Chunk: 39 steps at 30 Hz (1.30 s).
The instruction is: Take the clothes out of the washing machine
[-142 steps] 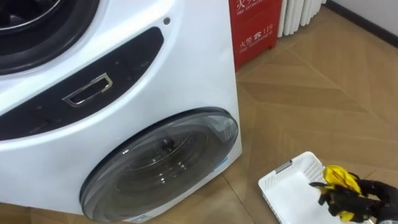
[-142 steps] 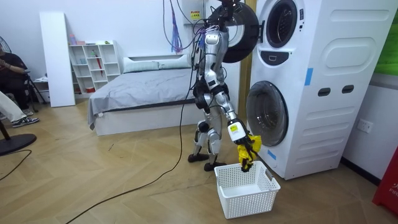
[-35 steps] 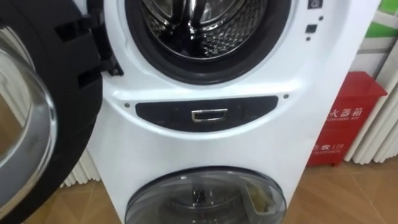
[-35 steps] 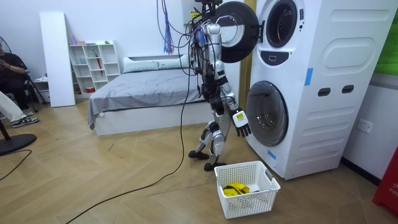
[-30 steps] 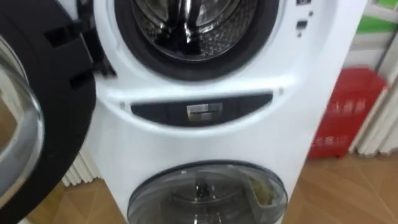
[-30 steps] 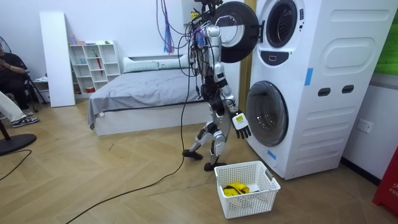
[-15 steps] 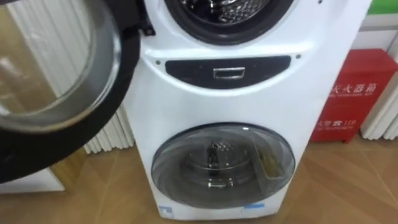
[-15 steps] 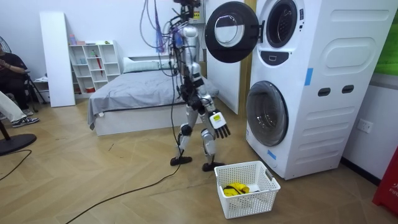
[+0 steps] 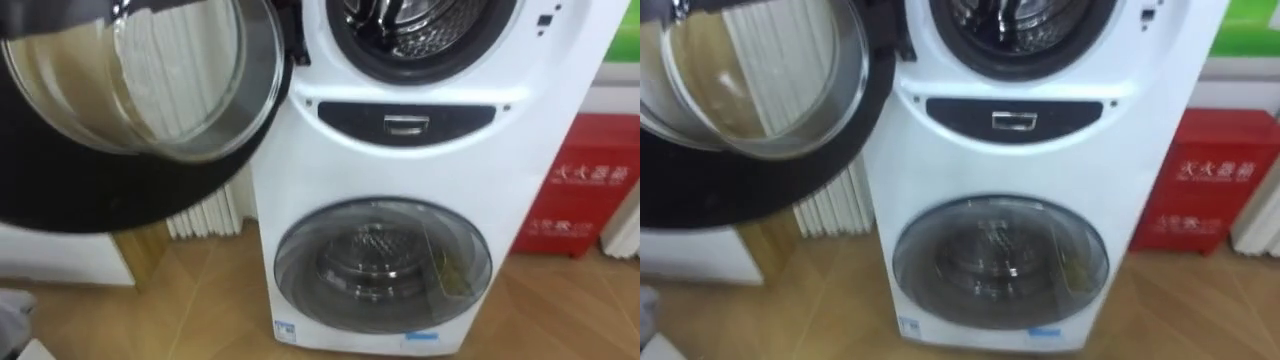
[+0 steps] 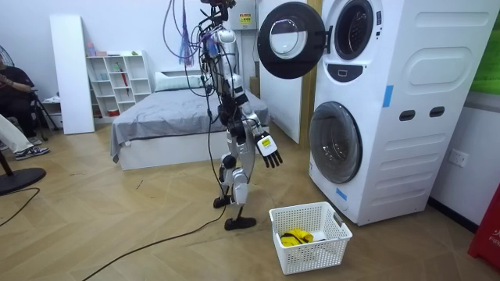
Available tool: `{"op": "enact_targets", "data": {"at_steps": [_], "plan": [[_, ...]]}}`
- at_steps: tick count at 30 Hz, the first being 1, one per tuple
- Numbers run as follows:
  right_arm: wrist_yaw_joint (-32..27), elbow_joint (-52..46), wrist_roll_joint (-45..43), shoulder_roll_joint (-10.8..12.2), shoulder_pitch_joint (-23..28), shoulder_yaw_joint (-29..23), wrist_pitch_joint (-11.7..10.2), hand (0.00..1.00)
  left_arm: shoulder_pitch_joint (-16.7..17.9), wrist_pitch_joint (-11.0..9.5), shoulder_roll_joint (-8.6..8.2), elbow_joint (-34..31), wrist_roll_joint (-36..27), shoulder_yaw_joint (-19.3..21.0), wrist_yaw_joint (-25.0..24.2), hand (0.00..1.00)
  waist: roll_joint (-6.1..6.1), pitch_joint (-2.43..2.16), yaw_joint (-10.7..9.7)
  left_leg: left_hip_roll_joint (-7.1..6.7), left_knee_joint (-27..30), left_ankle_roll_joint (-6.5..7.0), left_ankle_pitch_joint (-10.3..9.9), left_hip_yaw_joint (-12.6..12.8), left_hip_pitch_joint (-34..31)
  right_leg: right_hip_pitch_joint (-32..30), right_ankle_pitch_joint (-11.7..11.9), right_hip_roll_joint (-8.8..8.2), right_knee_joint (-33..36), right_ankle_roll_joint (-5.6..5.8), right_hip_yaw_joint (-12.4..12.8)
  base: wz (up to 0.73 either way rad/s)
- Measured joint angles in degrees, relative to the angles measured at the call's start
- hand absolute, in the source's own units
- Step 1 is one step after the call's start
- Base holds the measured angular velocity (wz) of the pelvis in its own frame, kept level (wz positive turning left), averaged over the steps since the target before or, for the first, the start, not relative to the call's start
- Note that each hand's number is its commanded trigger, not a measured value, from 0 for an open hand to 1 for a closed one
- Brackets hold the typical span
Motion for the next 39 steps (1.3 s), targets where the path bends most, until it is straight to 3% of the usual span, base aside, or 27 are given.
{"op": "enact_targets", "data": {"at_steps": [5, 8, 15, 18, 21, 23, 24, 27, 31, 34, 36, 39], "plan": [[-0.05, -1.08, -0.39, 0.01, -0.20, 0.51, 0.00, 0.00, -0.40, -0.14, 0.07, 0.01, -0.76, 0.27, 0.00, 0.00, -0.10, 0.31, 0.10, 0.28, -0.14, -0.07, -0.04, -0.42, -0.35, 0.16, 0.37, 0.37, -0.93, -0.08, -0.01, -0.02], [-0.06, -1.07, -0.37, 0.07, -0.48, 0.98, 0.00, 0.00, -0.59, -0.16, -0.02, 0.01, -2.48, -0.17, 0.01, 0.00, 0.20, 0.43, 0.21, 0.18, -0.15, -0.07, -0.04, -2.47, -0.31, 0.74, 0.39, 0.44, -1.96, -0.11, -0.05, 0.00], [-0.08, -0.91, -0.04, 0.05, -1.25, 0.76, -0.04, 0.00, -0.23, -0.34, -0.21, 0.57, -15.98, 0.08, 0.25, 0.00, 0.61, 0.72, 0.09, 0.21, -0.24, -0.07, -0.03, -4.80, -0.13, 1.94, 0.41, 0.52, -2.84, -0.15, -1.46, 0.09], [-0.19, -1.60, -0.87, 0.01, -1.50, 0.16, -0.05, 0.00, -0.67, -0.21, -0.23, -0.37, -20.52, 2.12, 0.59, 0.00, 0.55, 0.69, 1.33, 0.21, -0.24, -0.08, -0.03, -4.99, 0.36, 2.11, 0.41, 0.57, -2.86, -0.15, -1.11, -0.02], [-0.20, -2.77, -2.41, 0.06, -1.66, -0.78, -0.26, 0.00, -1.71, -0.32, -0.06, -5.84, -22.38, 6.21, 3.23, 0.00, 0.84, 0.80, 1.29, 0.17, -0.08, -0.08, -0.03, -5.76, 0.63, 2.85, 0.43, 0.49, -2.83, -0.18, -1.70, 0.12], [-0.14, -3.67, -2.43, -0.15, -1.74, -2.87, -0.76, 0.00, -2.99, -0.31, 0.18, -11.23, -25.07, 8.09, 5.21, 0.00, 0.98, 0.71, 1.18, 0.05, -0.13, -0.09, -0.03, -6.24, 0.59, 3.08, 0.42, 0.36, -2.73, -0.17, -2.05, 0.10], [-0.24, -3.79, -2.44, -0.44, -1.98, -3.50, -1.05, 0.00, -3.49, -0.47, 0.68, -16.46, -27.82, 8.29, 6.70, 0.00, 1.53, 0.94, 1.22, 0.05, -0.12, -0.11, -0.01, -6.24, 0.58, 3.07, 0.45, 0.37, -2.69, -0.21, -2.00, 0.00], [-0.06, -4.21, -3.40, -0.51, -1.53, -3.76, -1.40, 0.00, -5.20, -1.93, 2.40, -27.66, -29.90, 8.31, 11.02, 0.00, 2.16, 0.52, 1.13, 0.08, -0.13, -0.18, 0.02, -6.31, 0.48, 3.06, 0.50, 0.49, -2.58, -0.29, -1.87, -0.01], [-0.14, -4.23, -4.60, -0.44, -0.86, -4.38, -1.38, 0.00, -7.16, -3.26, 2.92, -39.91, -29.41, 8.89, 15.61, 0.00, 3.21, 0.06, 0.60, 0.06, -0.23, -0.18, 0.02, -6.25, 0.18, 2.81, 0.59, 0.56, -2.52, -0.29, -1.66, -0.04], [-0.17, -5.14, -4.58, -0.03, 0.81, -4.34, -1.34, 0.00, -7.84, -3.67, 3.74, -53.68, -29.21, 9.71, 18.28, 0.00, 3.97, -0.22, -0.13, 0.05, -0.10, -0.19, 0.07, -6.68, 0.15, 2.65, 0.59, 0.57, -2.62, -0.29, -1.74, -0.02], [-0.19, -5.36, -4.57, 0.04, 1.06, -4.36, -1.37, 0.00, -8.03, -1.84, 4.66, -56.73, -23.96, 10.01, 19.66, 0.00, 4.09, -0.15, -0.30, 0.01, -0.10, -0.18, 0.08, -7.42, 0.01, 2.40, 0.59, 0.57, -2.65, -0.30, -1.77, -0.03], [-0.12, -5.85, -4.54, 0.05, 1.22, -4.48, -1.36, 0.00, -7.98, -0.18, 4.83, -59.95, -21.49, 9.97, 20.29, 0.00, 3.66, 0.02, -0.21, 0.00, -0.12, -0.18, 0.08, -8.72, -0.95, 1.72, 0.59, 0.61, -2.72, -0.30, -2.16, 0.08]]}}
